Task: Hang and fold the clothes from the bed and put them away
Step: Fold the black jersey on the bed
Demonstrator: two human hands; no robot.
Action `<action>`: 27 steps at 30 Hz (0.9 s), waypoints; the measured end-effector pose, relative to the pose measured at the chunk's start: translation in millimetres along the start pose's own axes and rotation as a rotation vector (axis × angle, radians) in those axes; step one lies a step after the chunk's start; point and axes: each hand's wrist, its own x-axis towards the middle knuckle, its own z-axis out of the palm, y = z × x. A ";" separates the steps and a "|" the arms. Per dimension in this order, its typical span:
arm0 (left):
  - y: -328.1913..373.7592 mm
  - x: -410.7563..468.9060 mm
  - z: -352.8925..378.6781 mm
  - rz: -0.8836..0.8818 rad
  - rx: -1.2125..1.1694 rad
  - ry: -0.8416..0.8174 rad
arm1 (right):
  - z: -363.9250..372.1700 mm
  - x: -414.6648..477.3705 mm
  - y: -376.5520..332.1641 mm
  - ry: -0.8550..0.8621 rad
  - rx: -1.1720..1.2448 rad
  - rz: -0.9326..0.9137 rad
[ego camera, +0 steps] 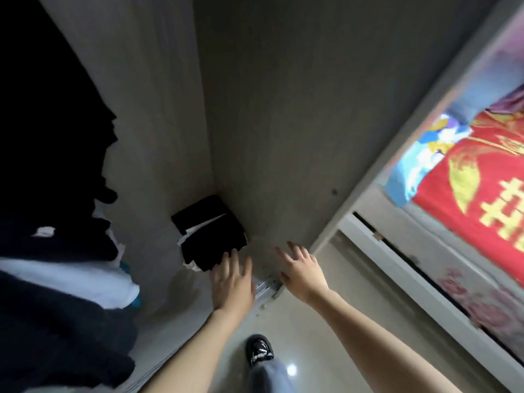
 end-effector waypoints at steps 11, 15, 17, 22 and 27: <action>108.8 -148.8 -127.6 0.578 0.073 0.139 | -108.0 -270.1 41.4 0.132 -0.192 0.272; 159.6 -187.9 -142.9 0.792 0.056 0.117 | -131.7 -379.1 46.1 0.281 -0.140 0.493; 202.7 -220.1 -149.4 0.910 0.023 0.126 | -136.9 -450.5 46.9 0.280 -0.092 0.676; 290.0 -316.8 -149.1 1.135 -0.070 0.108 | -130.2 -590.8 37.0 0.432 -0.061 1.005; 360.4 -460.6 -122.3 1.395 -0.175 0.009 | -109.3 -736.2 -1.0 0.487 -0.148 1.284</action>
